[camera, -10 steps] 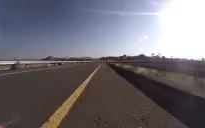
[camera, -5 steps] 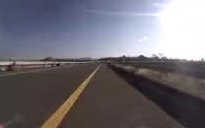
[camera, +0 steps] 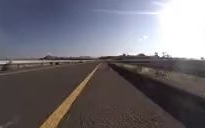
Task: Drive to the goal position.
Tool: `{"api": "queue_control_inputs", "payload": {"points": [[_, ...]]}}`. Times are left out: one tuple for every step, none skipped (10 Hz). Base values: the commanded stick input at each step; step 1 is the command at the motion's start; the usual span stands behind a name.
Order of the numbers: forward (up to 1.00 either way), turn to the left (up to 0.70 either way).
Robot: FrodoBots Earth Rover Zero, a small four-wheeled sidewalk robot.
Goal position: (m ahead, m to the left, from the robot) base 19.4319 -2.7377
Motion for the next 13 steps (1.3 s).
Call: {"api": "queue_control_inputs", "payload": {"points": [[0.7, 0.0], [0.7, 0.0], [0.7, 0.0], [0.7, 0.0], [0.7, 0.0], [0.7, 0.0], [0.7, 0.0], [0.7, 0.0], [0.7, 0.0], [0.7, 0.0], [0.7, 0.0], [0.7, 0.0], [0.7, 0.0]]}}
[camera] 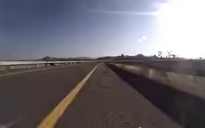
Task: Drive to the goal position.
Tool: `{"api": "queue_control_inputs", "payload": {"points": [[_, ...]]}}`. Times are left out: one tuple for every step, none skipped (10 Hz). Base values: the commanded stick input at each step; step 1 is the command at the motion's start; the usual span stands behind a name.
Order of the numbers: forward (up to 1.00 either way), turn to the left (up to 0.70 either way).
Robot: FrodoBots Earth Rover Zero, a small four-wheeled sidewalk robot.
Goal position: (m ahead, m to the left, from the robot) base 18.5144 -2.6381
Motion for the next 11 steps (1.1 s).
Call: {"api": "queue_control_inputs", "payload": {"points": [[0.7, 0.0], [0.7, 0.0], [0.7, 0.0], [0.7, 0.0], [0.7, 0.0], [0.7, 0.0], [0.7, 0.0], [0.7, 0.0], [0.7, 0.0], [0.7, 0.0], [0.7, 0.0]]}}
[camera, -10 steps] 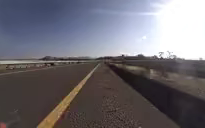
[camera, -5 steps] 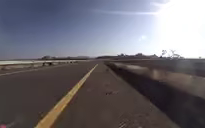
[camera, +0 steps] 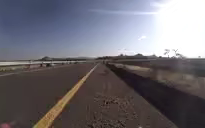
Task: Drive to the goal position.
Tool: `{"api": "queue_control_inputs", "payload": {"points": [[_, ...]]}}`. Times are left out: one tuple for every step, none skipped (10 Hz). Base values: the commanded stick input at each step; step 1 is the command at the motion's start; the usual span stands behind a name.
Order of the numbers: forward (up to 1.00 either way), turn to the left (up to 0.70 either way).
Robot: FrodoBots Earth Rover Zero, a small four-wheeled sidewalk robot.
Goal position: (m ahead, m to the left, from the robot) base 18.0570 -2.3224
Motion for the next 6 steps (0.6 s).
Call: {"api": "queue_control_inputs", "payload": {"points": [[0.7, 0.0], [0.7, 0.0], [0.7, 0.0], [0.7, 0.0], [0.7, 0.0], [0.7, 0.0]]}}
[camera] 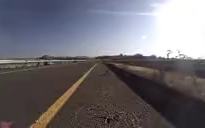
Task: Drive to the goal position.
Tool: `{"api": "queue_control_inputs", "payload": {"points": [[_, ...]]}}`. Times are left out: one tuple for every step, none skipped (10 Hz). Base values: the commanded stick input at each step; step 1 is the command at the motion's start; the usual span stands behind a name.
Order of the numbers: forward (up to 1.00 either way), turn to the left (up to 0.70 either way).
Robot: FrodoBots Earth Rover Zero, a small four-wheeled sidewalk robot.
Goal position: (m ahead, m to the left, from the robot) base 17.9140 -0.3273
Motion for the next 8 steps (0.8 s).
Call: {"api": "queue_control_inputs", "payload": {"points": [[0.7, 0.0], [0.7, 0.0], [0.7, 0.0], [0.7, 0.0], [0.7, 0.0], [0.7, 0.12], [0.7, 0.28], [0.7, 0.26]]}}
